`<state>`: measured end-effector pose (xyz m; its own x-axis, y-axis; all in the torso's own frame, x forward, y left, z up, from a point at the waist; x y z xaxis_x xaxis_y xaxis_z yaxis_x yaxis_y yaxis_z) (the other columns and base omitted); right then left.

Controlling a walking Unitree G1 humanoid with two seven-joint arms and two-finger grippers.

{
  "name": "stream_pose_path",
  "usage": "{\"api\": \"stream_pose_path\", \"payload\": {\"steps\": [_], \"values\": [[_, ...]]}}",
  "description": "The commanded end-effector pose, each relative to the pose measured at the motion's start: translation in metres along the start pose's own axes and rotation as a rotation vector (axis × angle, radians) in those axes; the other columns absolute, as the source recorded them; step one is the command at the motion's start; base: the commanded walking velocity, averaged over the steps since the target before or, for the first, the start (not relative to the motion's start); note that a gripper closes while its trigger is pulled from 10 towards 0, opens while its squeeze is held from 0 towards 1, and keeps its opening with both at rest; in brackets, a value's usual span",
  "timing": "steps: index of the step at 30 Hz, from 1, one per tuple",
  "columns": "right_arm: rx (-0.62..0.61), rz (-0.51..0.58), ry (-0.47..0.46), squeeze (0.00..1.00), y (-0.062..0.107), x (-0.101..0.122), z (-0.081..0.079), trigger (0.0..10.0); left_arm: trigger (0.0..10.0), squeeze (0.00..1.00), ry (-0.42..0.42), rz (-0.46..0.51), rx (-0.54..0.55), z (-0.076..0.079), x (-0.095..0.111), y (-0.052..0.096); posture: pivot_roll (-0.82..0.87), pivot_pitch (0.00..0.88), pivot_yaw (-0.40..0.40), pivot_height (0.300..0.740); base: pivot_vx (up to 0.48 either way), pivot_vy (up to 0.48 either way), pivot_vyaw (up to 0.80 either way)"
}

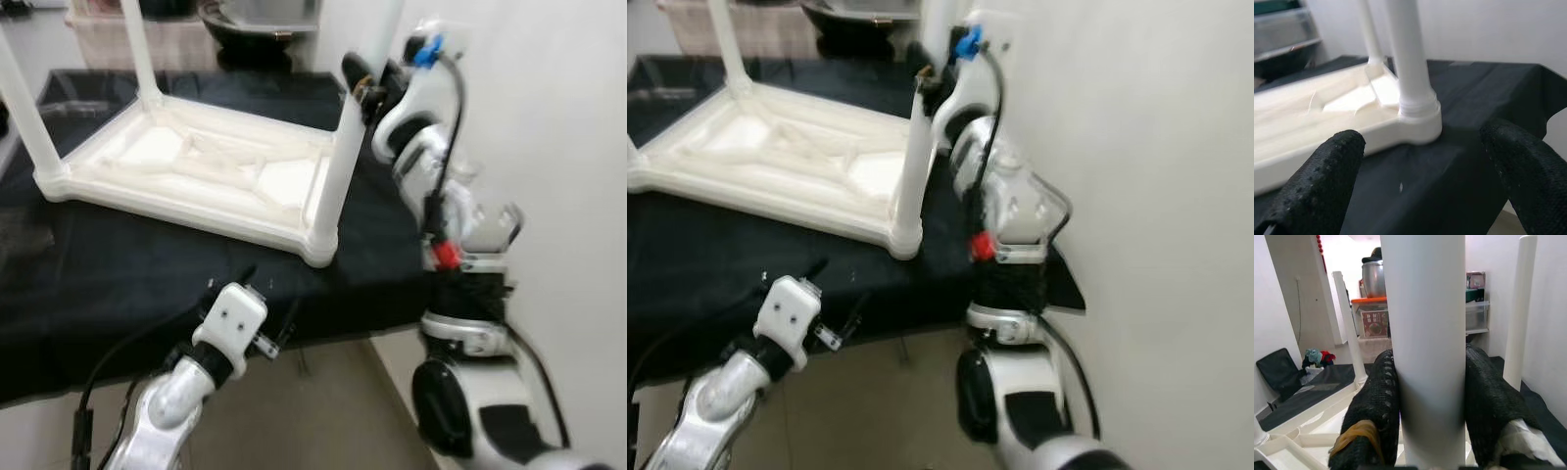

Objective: Building children table

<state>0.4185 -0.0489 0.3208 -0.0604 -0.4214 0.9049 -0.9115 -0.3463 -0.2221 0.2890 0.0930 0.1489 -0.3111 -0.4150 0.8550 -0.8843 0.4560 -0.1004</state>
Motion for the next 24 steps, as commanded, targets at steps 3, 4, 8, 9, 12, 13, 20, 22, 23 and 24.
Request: {"api": "stream_pose_path", "payload": {"steps": [3,4,8,9,12,13,20,22,23,24], "values": [[-0.013,-0.226,-0.075,0.0,-0.005,-0.064,0.004,0.0,10.0,0.0,-0.013,0.018,-0.024,0.005,0.001,-0.004,-0.02,0.031,-0.152,0.74,0.0,0.0,0.0],[-0.002,-0.222,-0.076,0.0,-0.008,-0.061,0.002,0.0,10.0,0.0,-0.016,0.017,-0.018,0.004,0.001,-0.005,-0.02,0.031,-0.152,0.74,0.0,0.0,0.0],[0.022,-0.226,-0.07,0.0,-0.009,-0.054,-0.008,4.5,10.0,0.0,-0.023,0.017,-0.004,0.002,0.001,-0.006,-0.01,0.035,-0.15,0.74,0.0,0.0,0.0],[0.022,-0.226,-0.07,0.0,-0.009,-0.054,-0.008,4.5,10.0,0.0,-0.023,0.017,-0.004,0.002,0.001,-0.006,-0.01,0.035,-0.15,0.74,0.0,0.0,0.0],[0.163,-0.252,-0.021,0.01,-0.004,-0.048,-0.033,10.0,10.0,0.0,-0.025,0.024,-0.002,0.002,0.001,-0.006,-0.01,0.045,-0.147,0.74,0.0,0.0,0.0],[0.217,-0.263,-0.022,0.71,-0.002,-0.047,-0.039,10.0,10.0,0.0,-0.025,0.026,-0.003,0.002,0.001,-0.005,-0.01,0.045,-0.147,0.74,0.0,0.0,0.0],[0.552,-0.274,0.071,1.0,0.012,-0.028,-0.045,10.0,10.0,0.0,-0.02,0.033,-0.006,0.001,0.004,-0.002,-0.01,0.074,-0.146,0.74,0.0,0.0,0.0],[0.753,-0.302,0.157,1.0,0.028,-0.026,-0.043,10.0,10.0,0.0,-0.018,0.037,-0.007,0.002,0.007,0.0,0.0,0.087,-0.149,0.74,0.0,0.0,0.0],[0.834,-0.329,0.169,1.0,0.037,-0.026,-0.043,10.0,10.0,0.0,-0.017,0.039,-0.007,0.002,0.008,0.002,0.01,0.099,-0.151,0.74,0.0,0.0,0.0],[0.896,-0.351,0.159,1.0,0.044,-0.026,-0.043,10.0,10.0,0.0,-0.017,0.04,-0.008,0.002,0.009,0.003,0.01,0.102,-0.151,0.74,0.0,0.0,0.0]]}}
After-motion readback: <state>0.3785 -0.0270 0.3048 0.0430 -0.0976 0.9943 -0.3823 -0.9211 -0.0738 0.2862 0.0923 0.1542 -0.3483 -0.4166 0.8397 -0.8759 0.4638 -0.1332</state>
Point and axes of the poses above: a point about 5 cm out from each wrist's last joint towards the gripper, its own y axis pointing back from the gripper into the wrist, its own x axis along the axis of the wrist's last joint, z = x × y, the point moved 6 cm from there along -y, pointing out of the wrist towards the gripper, and after that the axes turned 12 degrees about -y, right-handed, at the moved point
